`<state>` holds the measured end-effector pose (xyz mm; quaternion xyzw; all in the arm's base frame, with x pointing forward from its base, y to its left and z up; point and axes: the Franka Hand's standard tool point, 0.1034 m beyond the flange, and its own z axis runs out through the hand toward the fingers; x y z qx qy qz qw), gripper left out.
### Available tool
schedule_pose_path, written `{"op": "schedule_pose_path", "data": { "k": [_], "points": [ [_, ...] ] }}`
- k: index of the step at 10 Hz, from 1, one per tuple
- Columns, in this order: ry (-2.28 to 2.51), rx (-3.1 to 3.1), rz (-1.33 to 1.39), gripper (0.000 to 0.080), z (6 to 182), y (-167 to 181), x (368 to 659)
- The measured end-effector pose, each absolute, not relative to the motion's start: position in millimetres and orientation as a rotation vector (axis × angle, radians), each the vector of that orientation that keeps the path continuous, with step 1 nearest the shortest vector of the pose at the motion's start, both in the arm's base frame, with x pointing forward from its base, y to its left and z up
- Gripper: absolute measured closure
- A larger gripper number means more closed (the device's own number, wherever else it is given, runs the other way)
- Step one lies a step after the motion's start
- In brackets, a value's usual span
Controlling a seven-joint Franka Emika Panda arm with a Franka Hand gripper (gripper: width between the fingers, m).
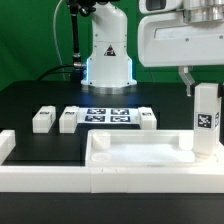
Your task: Assemble desk
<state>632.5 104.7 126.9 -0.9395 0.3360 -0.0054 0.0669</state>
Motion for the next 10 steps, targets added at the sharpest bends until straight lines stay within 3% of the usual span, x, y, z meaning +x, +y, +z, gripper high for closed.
{"op": "schedule_pose_path", "data": {
  "k": [6,10],
  "points": [
    [1.909,-2.209,0.039,0.0511,124.8,108.9,624.4],
    [1.896,-2.203,0.050,0.0505,124.3,109.6,624.7]
  ]
}}
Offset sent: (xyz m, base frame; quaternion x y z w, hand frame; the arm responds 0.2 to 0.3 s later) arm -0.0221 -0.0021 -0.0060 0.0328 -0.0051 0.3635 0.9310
